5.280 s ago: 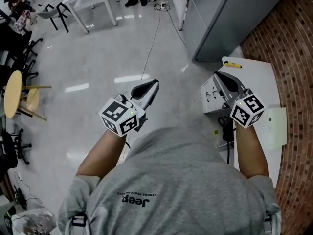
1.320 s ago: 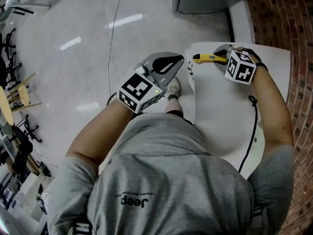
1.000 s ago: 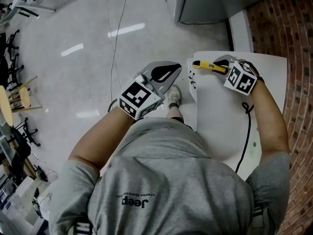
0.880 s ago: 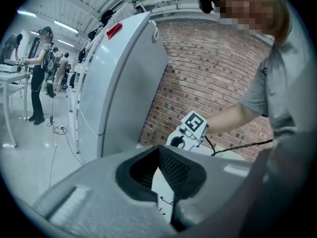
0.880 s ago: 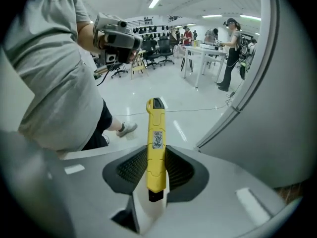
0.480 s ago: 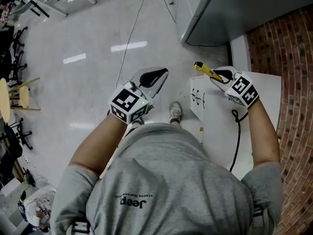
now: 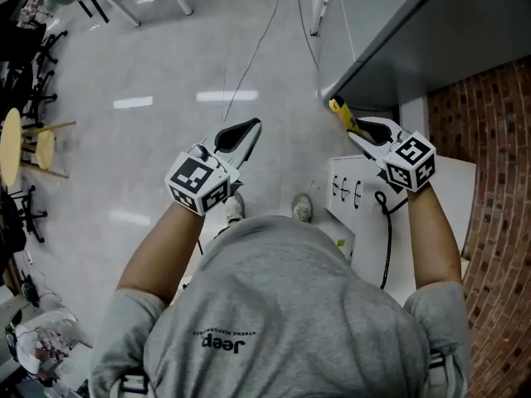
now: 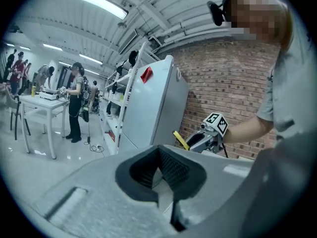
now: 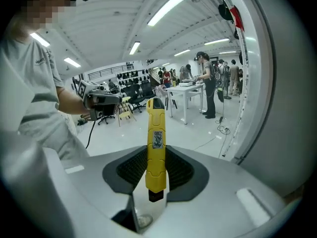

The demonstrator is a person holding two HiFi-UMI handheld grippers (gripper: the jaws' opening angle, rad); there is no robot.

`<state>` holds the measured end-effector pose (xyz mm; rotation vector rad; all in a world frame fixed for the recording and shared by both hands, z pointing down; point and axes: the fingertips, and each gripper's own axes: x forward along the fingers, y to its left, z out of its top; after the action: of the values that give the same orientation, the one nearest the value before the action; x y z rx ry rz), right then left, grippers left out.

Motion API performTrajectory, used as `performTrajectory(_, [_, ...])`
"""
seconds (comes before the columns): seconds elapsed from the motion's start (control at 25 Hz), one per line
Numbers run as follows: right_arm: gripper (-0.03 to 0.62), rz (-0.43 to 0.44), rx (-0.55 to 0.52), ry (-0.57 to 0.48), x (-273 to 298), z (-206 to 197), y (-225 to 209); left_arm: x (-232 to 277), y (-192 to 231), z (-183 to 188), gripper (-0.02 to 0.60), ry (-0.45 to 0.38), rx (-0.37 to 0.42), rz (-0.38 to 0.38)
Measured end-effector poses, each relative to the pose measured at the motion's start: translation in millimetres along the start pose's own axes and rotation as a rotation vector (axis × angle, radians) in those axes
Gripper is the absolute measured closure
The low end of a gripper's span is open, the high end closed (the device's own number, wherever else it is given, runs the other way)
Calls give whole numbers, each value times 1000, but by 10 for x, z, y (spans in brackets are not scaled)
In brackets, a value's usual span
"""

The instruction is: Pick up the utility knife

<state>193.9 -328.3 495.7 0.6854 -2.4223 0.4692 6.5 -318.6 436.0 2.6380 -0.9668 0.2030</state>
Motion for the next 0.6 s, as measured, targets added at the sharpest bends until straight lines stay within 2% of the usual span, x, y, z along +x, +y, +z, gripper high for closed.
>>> performTrajectory(0.28, [471,24,36,-125,213,598,274,-444,324,211,581,-52,-14,56])
performTrajectory(0.6, [471,34,108,-279,328,1199,456,-813,558,418,581,-103,-21,79])
